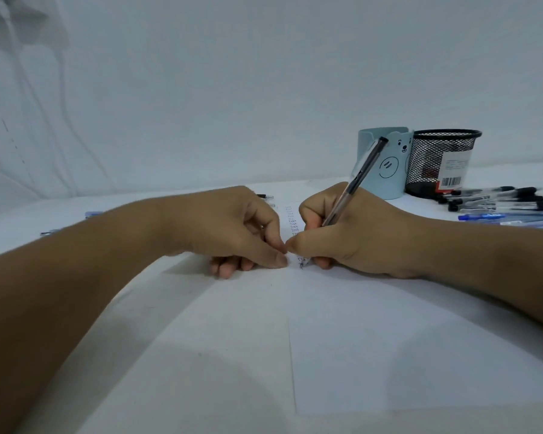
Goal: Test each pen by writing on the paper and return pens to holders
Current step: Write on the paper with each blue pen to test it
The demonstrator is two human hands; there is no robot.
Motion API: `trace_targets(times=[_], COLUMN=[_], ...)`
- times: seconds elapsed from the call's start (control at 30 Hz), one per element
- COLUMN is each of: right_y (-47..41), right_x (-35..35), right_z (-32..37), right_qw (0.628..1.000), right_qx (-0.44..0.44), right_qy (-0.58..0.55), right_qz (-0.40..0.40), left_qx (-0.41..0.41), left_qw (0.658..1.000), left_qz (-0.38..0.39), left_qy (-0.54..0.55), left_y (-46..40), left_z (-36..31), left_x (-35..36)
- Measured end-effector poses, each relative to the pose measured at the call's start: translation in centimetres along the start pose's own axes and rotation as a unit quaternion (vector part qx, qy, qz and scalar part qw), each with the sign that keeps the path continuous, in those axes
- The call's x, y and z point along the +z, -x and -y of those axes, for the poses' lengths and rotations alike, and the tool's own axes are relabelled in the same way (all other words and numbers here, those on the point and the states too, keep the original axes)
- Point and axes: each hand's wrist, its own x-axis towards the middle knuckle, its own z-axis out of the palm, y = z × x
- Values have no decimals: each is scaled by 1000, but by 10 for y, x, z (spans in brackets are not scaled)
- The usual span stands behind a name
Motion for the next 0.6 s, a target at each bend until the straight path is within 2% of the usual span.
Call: trace_targets(times=[0.1, 0.17, 0.43, 0.6], right_y=[0, 0, 0, -2], right_x=[-1, -1, -3, -3], right_z=[0, -1, -1, -2], right_qw=[1000, 1000, 1000, 999], right_qx=[-2, 0, -4, -16], right_qy=[18, 24, 26, 31], right_qz=[-4, -10, -4, 3], left_qx=[30, 34, -31, 10], left_qw=[999, 999, 997, 1000], left_qz=[-35, -31, 72, 11], left_qy=[19, 12, -9, 4], left_y=[3, 2, -7, -4], left_z=[8, 7, -11, 4], left_x=[6, 6, -10, -2])
